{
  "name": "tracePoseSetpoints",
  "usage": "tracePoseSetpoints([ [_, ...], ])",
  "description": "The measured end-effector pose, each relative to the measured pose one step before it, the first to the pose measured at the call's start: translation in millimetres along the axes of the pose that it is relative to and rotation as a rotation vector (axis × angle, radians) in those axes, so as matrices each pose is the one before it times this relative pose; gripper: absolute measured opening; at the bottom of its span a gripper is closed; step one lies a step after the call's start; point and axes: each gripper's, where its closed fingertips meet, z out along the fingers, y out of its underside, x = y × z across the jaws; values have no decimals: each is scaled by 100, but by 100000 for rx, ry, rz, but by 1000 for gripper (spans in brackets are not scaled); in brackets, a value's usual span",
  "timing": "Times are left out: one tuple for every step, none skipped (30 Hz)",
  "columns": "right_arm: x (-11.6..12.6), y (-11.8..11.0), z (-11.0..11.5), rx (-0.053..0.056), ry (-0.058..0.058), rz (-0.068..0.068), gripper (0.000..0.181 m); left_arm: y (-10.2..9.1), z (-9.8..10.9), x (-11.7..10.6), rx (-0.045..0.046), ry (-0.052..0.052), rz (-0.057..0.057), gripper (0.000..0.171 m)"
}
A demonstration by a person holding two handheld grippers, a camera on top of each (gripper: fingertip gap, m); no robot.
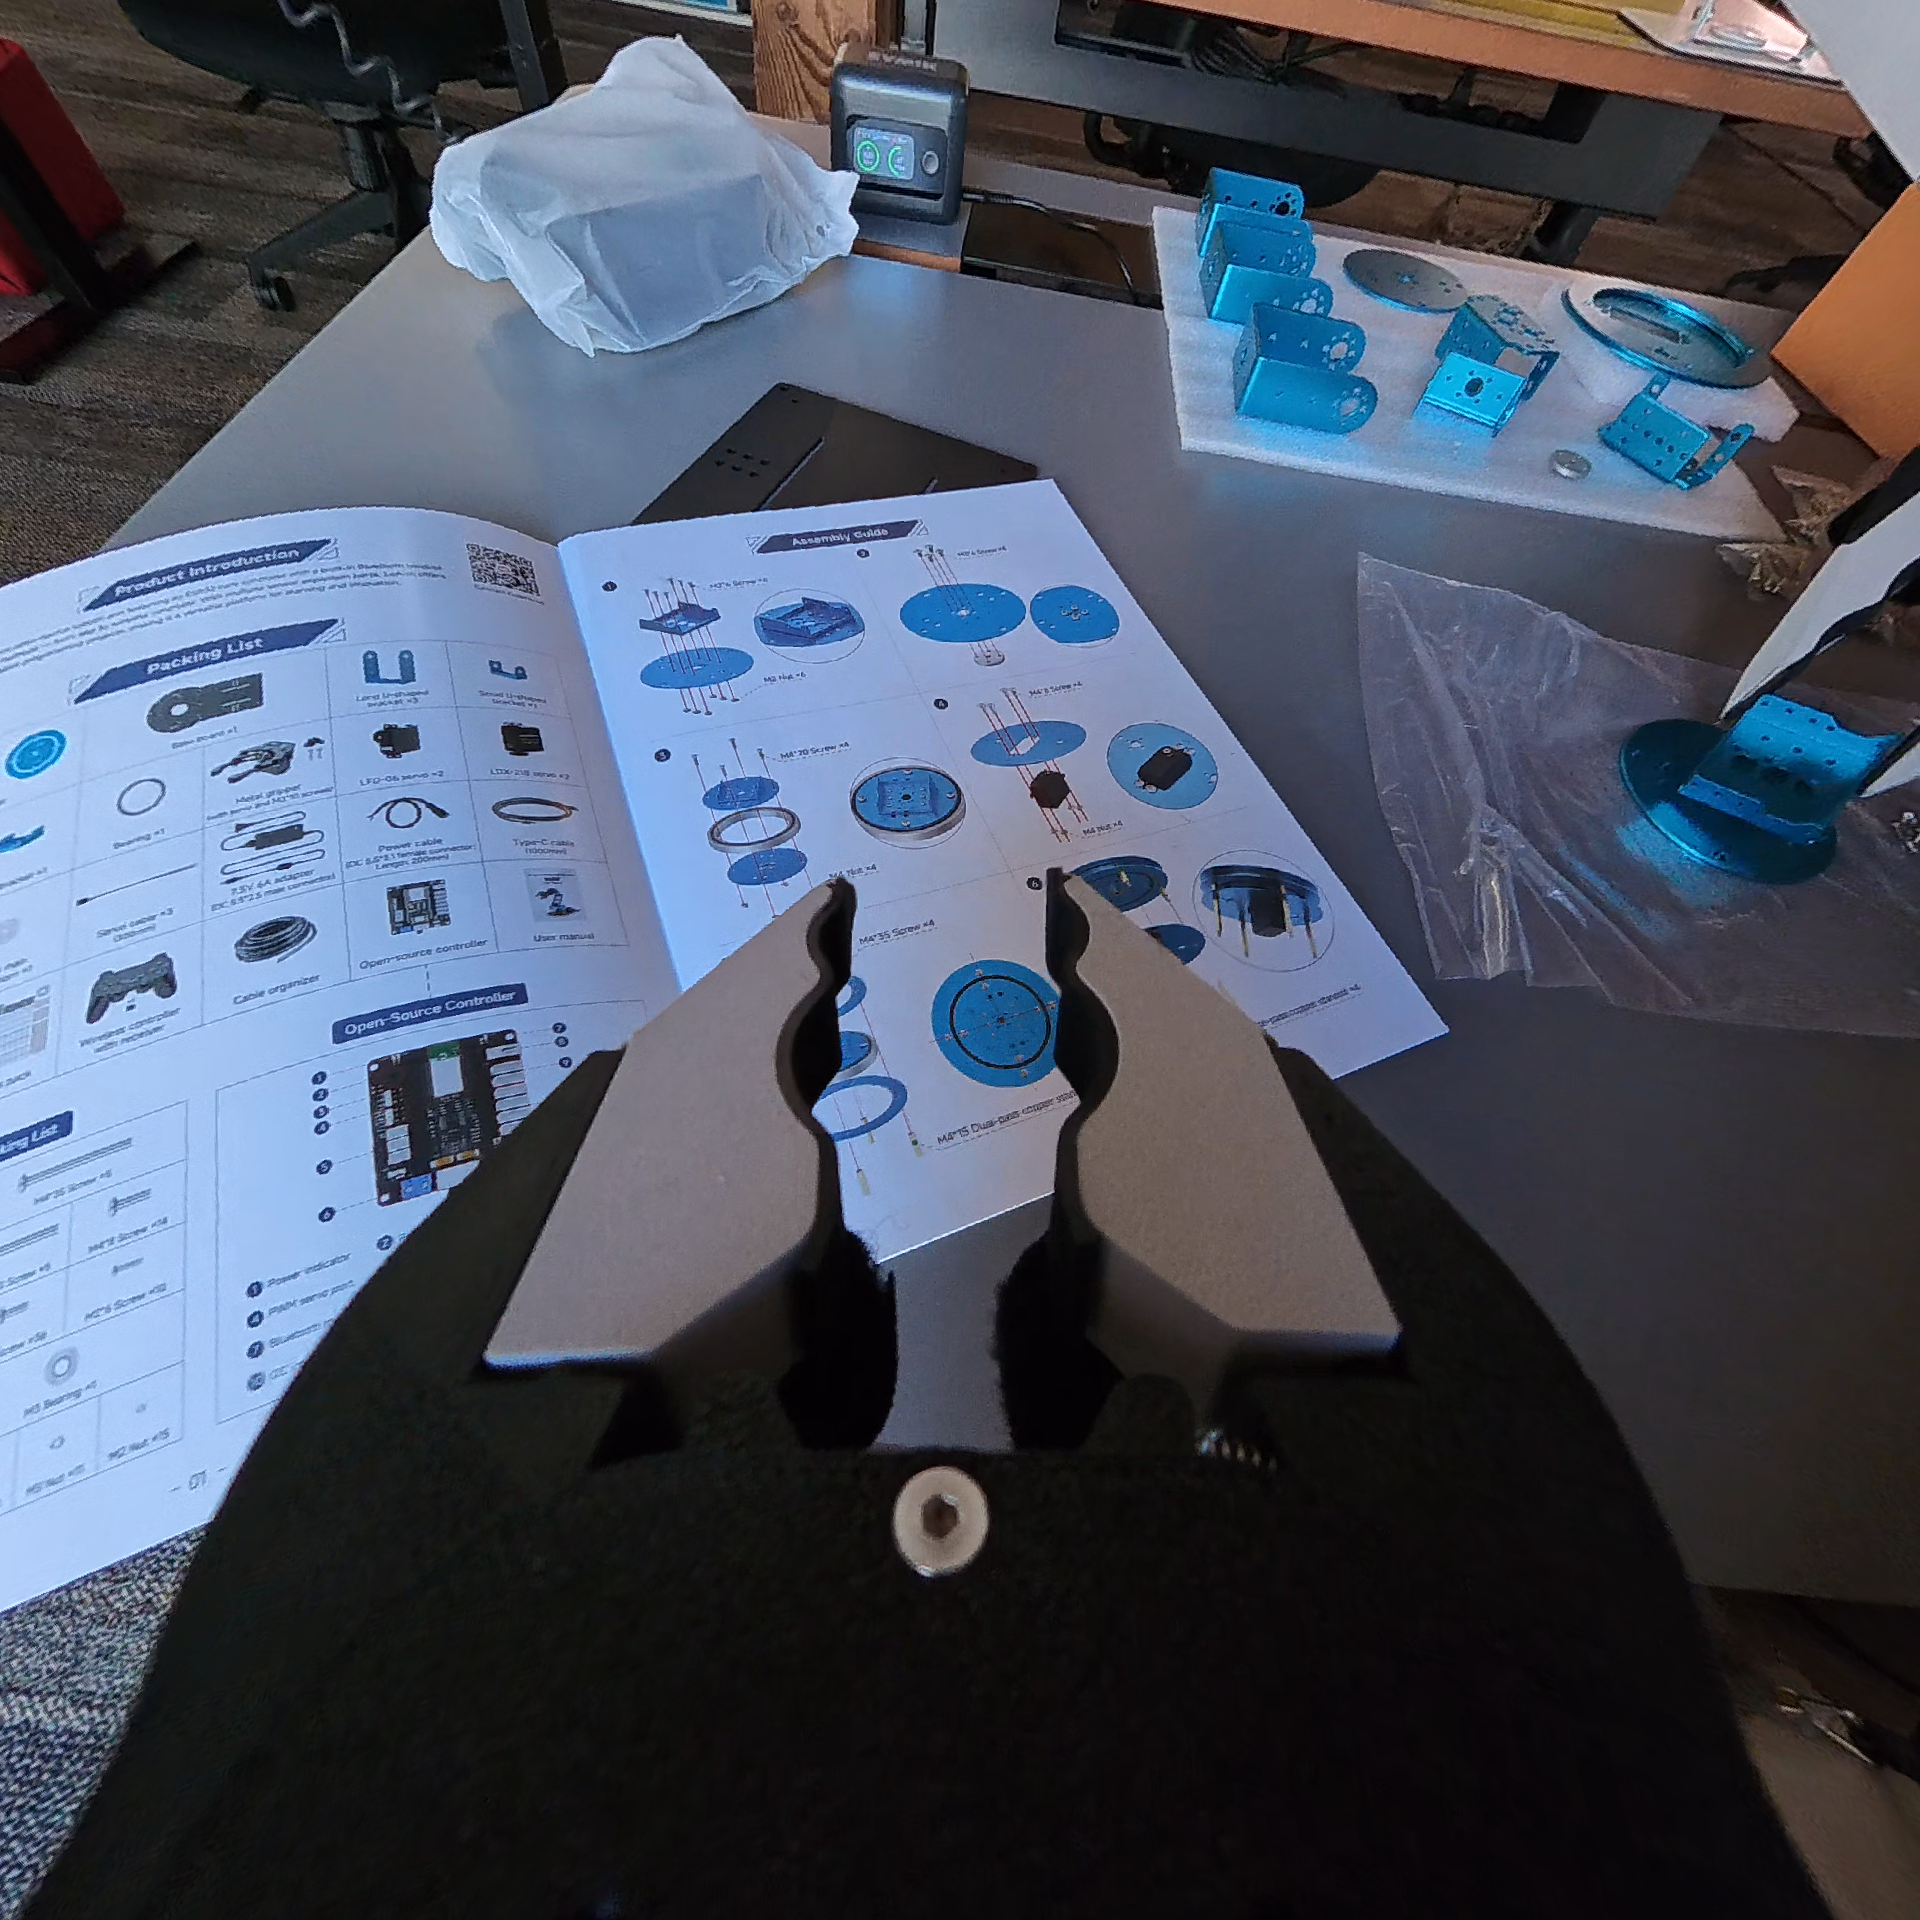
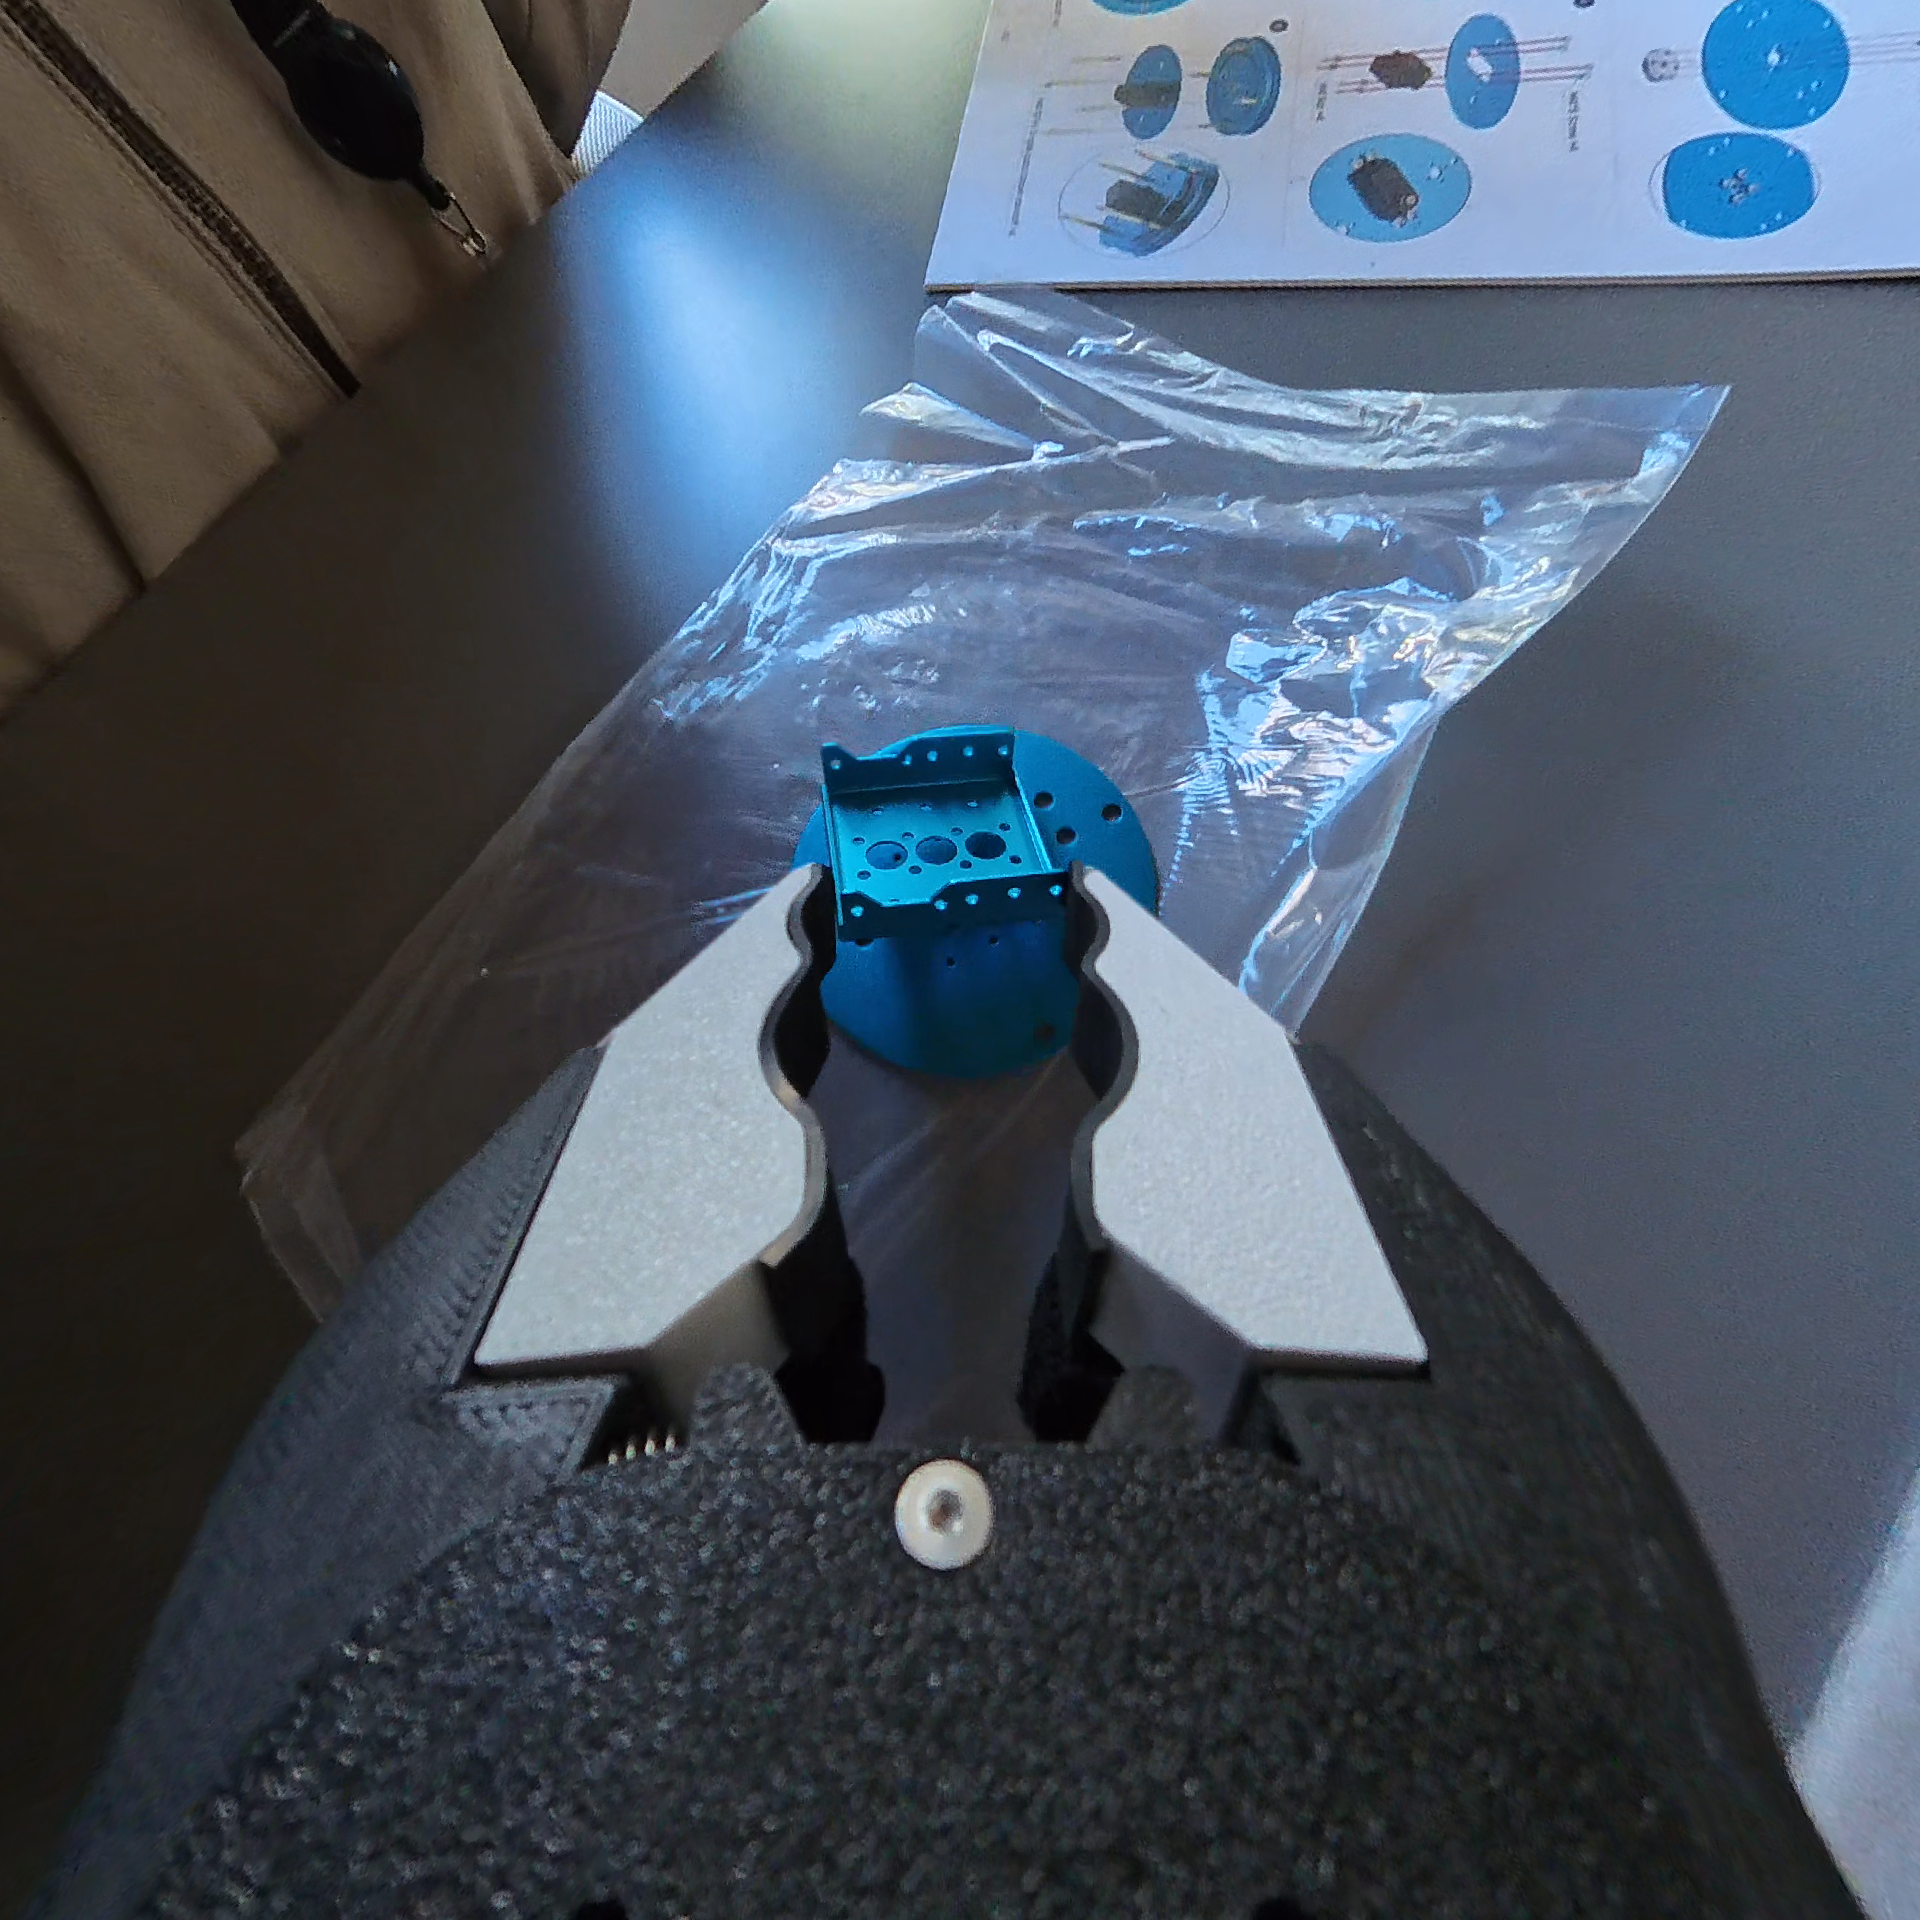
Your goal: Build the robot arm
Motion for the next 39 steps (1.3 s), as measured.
tracePoseSetpoints([
  [25, 145, -65, -224, 397, -119, 43, -35, 20, 86, 97, 98, -50, 36],
  [22, 107, -60, 143, 251, 102, 43, -23, 36, 104, -48, 84, 175, 36],
  [3, 60, -34, 463, 209, 157, 43, 5, 37, 108, -180, 3, 356, 36],
  [11, 56, 2, 453, 191, 82, 43, -12, 38, 111, -126, -47, 372, 36],
  [7, 85, 21, 172, 66, 130, 43, -22, 39, 110, -60, 34, 277, 36],
  [-39, 104, 56, -101, -238, 224, 43, -11, 31, 123, -139, 162, 203, 36],
  [-16, 23, 39, 259, -120, 118, 43, -8, 26, 97, -166, 119, 201, 36],
  [-21, -59, 22, 511, -123, -46, 43, -29, 6, 65, 18, -79, 206, 36],
  [-28, -31, 41, 345, -58, -128, 43, -29, 9, 29, 82, -153, 142, 36],
  [-56, 43, 61, -119, -240, -120, 43, -12, 26, 38, -80, -41, 16, 36],
  [-46, 92, 58, -396, -280, -123, 43, -5, 12, 43, -96, 69, -95, 36],
  [-32, 168, 50, -811, -291, -107, 43, -9, 17, 47, 29, 86, -109, 36],
  [-25, 198, 43, -1003, -358, -2, 43, -10, 20, 43, 41, 22, -40, 36],
  [-25, 212, 41, -1070, -525, 142, 43, -5, 32, 34, -62, -42, 49, 36],
  [-23, 272, 65, -1468, -850, 547, 43, 11, 37, 51, -114, -42, 79, 36],
  [-22, 282, 58, -1673, -1054, 695, 43, -1, 36, 72, -94, 36, 80, 36],
  [17, -100, -20, 355, -755, 624, 43, -12, 34, 88, -79, 89, 115, 36],
  [11, 29, 2, -635, -827, 45, 43, -16, 21, 108, -48, 22, 182, 36],
  [39, -19, 14, -440, -219, -349, 43, -10, 5, 90, -24, -100, 240, 36],
  [24, -6, 22, -627, -173, -500, 43, -4, -13, 73, 0, -191, 222, 36],
  [15, -8, 27, -768, -121, -735, 43, -16, -26, 61, 55, -209, 105, 36],
  [2, 10, 26, -906, -33, -934, 43, -3, -21, 47, 92, -170, -53, 36],
  [-14, 3, 23, -1012, -166, -854, 43, -15, -15, 44, 50, -78, -145, 36],
  [-41, -6, 19, -786, -419, -359, 43, -8, 7, 38, -42, 0, -129, 36],
  [-24, 11, 2, -560, -458, 85, 43, -17, 14, 58, -77, 2, -15, 36],
  [10, 27, -32, -671, -256, -166, 43, -27, 6, 50, -35, -65, 155, 36],
  [79, 34, -18, -793, 42, -538, 42, -45, -6, 53, -2, -149, 268, 36],
  [73, 15, -10, -689, -39, -418, 41, -44, 17, 63, -14, -115, 268, 36],
  [40, 19, -16, -736, -323, -189, 40, -62, 2, 93, 23, 44, 199, 36],
  [86, 34, -48, -1005, -156, -183, 40, -62, 12, 119, 79, 139, 144, 36],
  [78, 10, -27, -940, -112, -287, 39, -53, 17, 114, 79, 111, 153, 36],
  [86, 6, -6, -883, 291, -135, 40, -31, 23, 91, 50, 44, 183, 36],
  [81, -19, -32, -810, 403, 339, 41, -15, 17, 92, 27, 22, 136, 36],
  [61, -228, -60, 228, 789, 1982, 46, -17, 13, 89, 50, 144, 8, 36],
  [133, -168, -131, -372, 1583, 3170, 47, -21, 26, 103, 107, 349, -102, 36],
  [11, -4, -218, -2184, 1821, 3536, 43, -18, 44, 90, 188, 478, -129, 36],
  [-175, -132, -251, -2365, 2017, 3531, 40, -32, 70, 77, 281, 508, -95, 36],
  [-238, -388, -304, -1719, 3398, 3809, 36, -13, 120, 54, 366, 544, -117, 36],
  [82, -374, -405, -2200, 6641, 4081, 33, -35, 192, 46, 519, 663, -267, 36],
])
